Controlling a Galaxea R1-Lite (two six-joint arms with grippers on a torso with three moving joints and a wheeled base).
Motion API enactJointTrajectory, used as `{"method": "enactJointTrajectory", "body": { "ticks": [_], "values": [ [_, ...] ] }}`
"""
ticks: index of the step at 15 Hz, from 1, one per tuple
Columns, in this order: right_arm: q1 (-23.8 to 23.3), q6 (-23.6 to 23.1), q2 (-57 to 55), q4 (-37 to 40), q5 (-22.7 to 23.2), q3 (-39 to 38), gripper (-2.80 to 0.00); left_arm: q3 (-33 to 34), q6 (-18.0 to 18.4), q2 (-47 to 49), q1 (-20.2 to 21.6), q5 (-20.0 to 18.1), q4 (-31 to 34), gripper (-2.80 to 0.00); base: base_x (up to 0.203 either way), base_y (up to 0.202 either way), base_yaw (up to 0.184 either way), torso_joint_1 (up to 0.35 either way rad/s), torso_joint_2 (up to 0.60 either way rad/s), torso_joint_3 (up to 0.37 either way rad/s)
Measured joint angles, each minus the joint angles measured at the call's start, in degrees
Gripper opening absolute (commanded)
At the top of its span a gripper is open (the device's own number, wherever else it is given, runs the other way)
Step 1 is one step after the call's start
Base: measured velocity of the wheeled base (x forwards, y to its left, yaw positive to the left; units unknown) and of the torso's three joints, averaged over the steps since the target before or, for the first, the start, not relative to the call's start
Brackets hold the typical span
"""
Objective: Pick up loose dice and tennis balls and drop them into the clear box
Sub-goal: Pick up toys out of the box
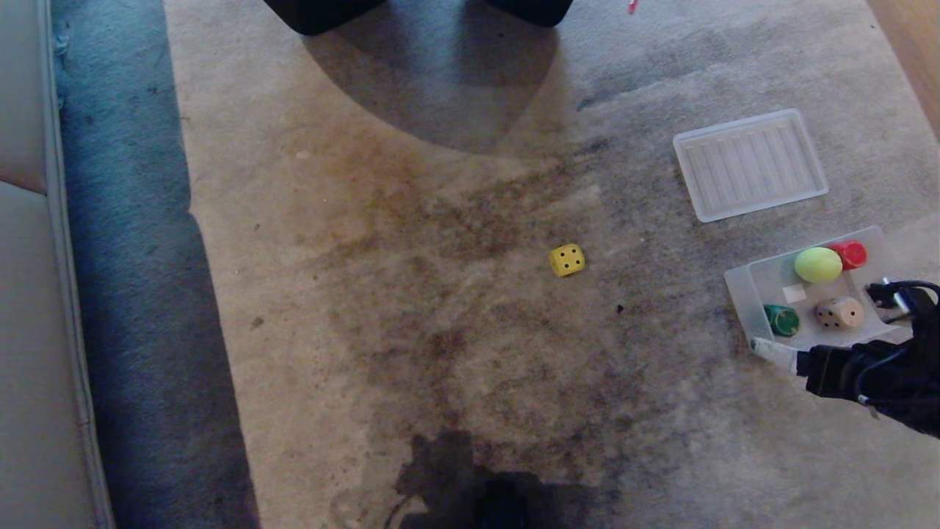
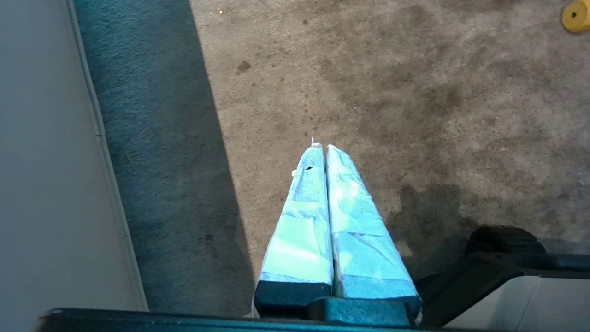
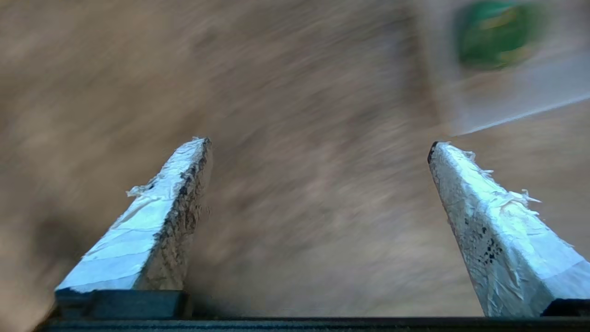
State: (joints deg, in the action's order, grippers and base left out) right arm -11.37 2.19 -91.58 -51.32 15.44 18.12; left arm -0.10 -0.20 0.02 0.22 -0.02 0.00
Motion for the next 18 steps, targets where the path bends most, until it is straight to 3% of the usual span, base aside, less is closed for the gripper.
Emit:
{"method": "enactJointTrajectory", "body": {
  "ticks": [4, 8, 14, 16, 18],
  "values": [
    [1.78, -0.3, 10.84, 4.34, 1.92, -6.08, -2.8, 0.0, -0.01, 0.0, 0.02, 0.02, 0.0, -2.8, 0.0, 0.0, 0.0, 0.0, 0.0, 0.0],
    [2.15, -3.53, 28.99, 20.36, 1.55, -7.95, -2.8, 0.0, 0.04, 0.0, 0.02, 0.02, 0.0, -2.8, 0.0, 0.0, 0.0, 0.0, 0.0, 0.0],
    [2.94, -7.73, 62.14, 55.12, -3.27, -8.5, -2.8, 0.0, -0.01, 0.0, 0.02, 0.02, 0.0, -2.8, 0.0, 0.0, 0.0, 0.0, 0.0, 0.0],
    [3.35, -8.12, 69.16, 60.93, -7.49, -9.19, -2.8, 0.0, -0.01, 0.0, 0.02, 0.02, 0.02, -2.8, 0.0, 0.0, 0.0, 0.0, 0.0, 0.0],
    [5.04, -8.37, 72.63, 60.83, -10.62, -10.92, -2.8, 0.0, 0.02, 0.0, 0.02, 0.0, 0.0, -2.8, 0.0, 0.0, 0.0, 0.0, 0.0, 0.0]
  ]
}}
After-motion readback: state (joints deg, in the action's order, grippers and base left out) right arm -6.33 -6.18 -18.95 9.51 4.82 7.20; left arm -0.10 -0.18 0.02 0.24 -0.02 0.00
